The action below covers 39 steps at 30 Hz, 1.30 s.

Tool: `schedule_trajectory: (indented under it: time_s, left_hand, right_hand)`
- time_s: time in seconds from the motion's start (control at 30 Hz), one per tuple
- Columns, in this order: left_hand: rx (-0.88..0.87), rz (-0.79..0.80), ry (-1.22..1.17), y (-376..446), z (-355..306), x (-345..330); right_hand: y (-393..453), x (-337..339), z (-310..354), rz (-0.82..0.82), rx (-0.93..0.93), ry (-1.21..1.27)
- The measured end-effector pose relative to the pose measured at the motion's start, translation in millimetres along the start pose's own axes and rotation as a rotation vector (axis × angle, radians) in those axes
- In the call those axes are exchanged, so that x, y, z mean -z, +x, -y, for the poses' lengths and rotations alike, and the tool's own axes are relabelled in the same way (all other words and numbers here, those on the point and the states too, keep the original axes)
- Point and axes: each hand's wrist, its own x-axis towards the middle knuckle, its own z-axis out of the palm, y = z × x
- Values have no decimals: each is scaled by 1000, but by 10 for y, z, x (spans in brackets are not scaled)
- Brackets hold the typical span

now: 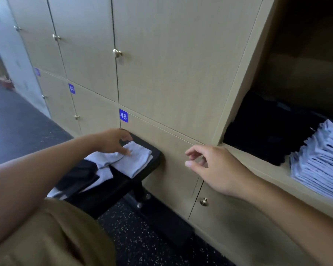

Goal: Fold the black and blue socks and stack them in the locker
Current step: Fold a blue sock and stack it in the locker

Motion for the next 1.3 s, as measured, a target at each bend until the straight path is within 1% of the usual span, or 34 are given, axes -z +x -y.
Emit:
schedule_trajectory:
  time_s: [0.07,0.2,0.37,0.57,0.63,0.77,0.87,1.0,1.07,1.13,1.2,1.3]
  left_hand:
    - [-31,38,54,45,12,-64]
    - [-111,49,114,158,-54,-140]
    - [-148,114,127,294,-10,-244]
    - [-144,123,289,377,-165,-393]
    - [-159,101,334,376,-197,-419]
    - [-213,62,343,344,-209,-435]
    - [-243,12,244,315,-282,-397]
    - [-266,-83,109,181,-610,-238]
    - [-290,-119,-66,90,-771,-163]
    - [-325,-123,-289,8,-915,-119]
    - [-345,-131,-447,-63,-1069,-106]
    - [-378,-90,-647,-172,-1298,-114]
  right_hand:
    - [12,-26,4,24,-2,-6]
    - [25,-64,-45,51,-14,-8]
    - [18,-106,-96,74,-30,1]
    - [-5,-114,-139,92,-42,-19]
    - [-12,-113,-148,94,-41,-34]
    - [-28,-97,-140,86,-36,-43]
    - [-48,-74,-137,60,-31,-37]
    - [-89,-39,-171,-13,-33,42]
    - [-127,-11,-192,-46,-73,129]
    - [-166,19,-208,-56,-110,216]
    - [-201,46,-228,-82,-126,297]
    - [-243,85,-245,-131,-113,372]
